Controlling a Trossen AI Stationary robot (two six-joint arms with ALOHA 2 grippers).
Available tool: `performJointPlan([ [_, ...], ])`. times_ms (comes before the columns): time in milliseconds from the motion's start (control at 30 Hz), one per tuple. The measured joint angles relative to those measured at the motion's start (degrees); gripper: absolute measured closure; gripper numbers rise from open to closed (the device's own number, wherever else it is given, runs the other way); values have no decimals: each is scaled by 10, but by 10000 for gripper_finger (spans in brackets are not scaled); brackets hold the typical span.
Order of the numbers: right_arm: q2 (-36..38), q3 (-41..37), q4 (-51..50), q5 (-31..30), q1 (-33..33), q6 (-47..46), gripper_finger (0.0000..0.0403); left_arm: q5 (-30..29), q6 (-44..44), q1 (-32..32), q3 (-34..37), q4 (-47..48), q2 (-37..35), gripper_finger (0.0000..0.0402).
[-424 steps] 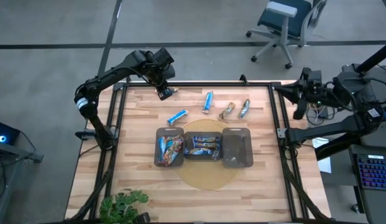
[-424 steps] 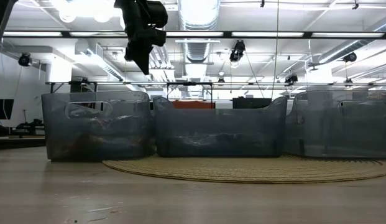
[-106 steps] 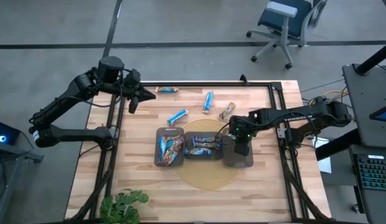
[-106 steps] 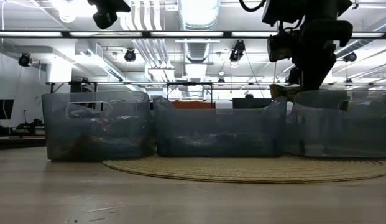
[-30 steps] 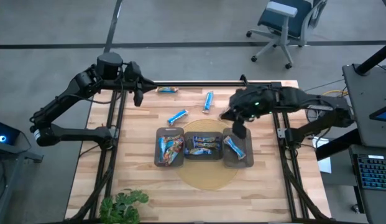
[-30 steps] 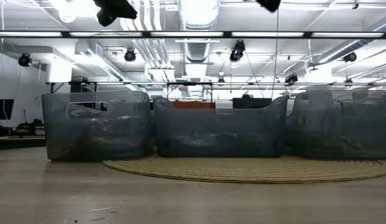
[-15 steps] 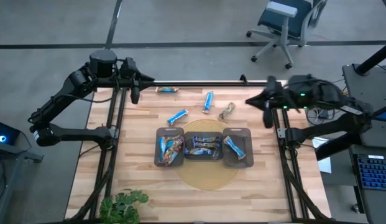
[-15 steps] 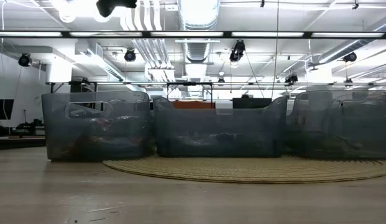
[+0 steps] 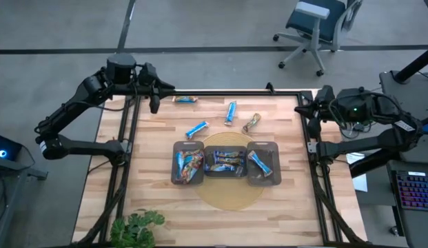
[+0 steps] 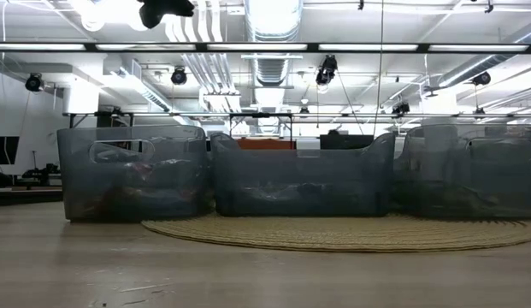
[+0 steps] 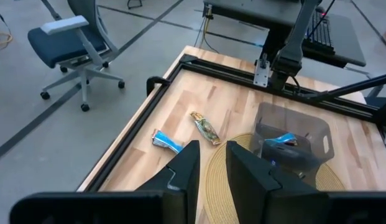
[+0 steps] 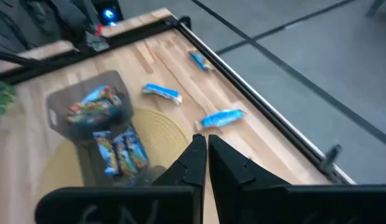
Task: Pick and place Granola Bars by type
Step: Put the orange granola bar into the right black bin
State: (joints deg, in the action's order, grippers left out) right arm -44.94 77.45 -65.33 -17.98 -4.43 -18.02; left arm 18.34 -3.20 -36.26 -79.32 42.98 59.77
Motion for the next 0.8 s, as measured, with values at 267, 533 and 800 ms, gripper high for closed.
performJointPlan([
  [267, 2, 0, -21, -8, 0, -5, 394, -2, -28, -4, -90, 77, 82, 326],
  [533, 7, 0, -22, -6, 0, -11, 394, -74, -91, -8, -263, 261, 200, 241],
  [800, 7, 0, -22, -6, 0, -9, 394, -128, -142, -8, -287, 336, 274, 178],
])
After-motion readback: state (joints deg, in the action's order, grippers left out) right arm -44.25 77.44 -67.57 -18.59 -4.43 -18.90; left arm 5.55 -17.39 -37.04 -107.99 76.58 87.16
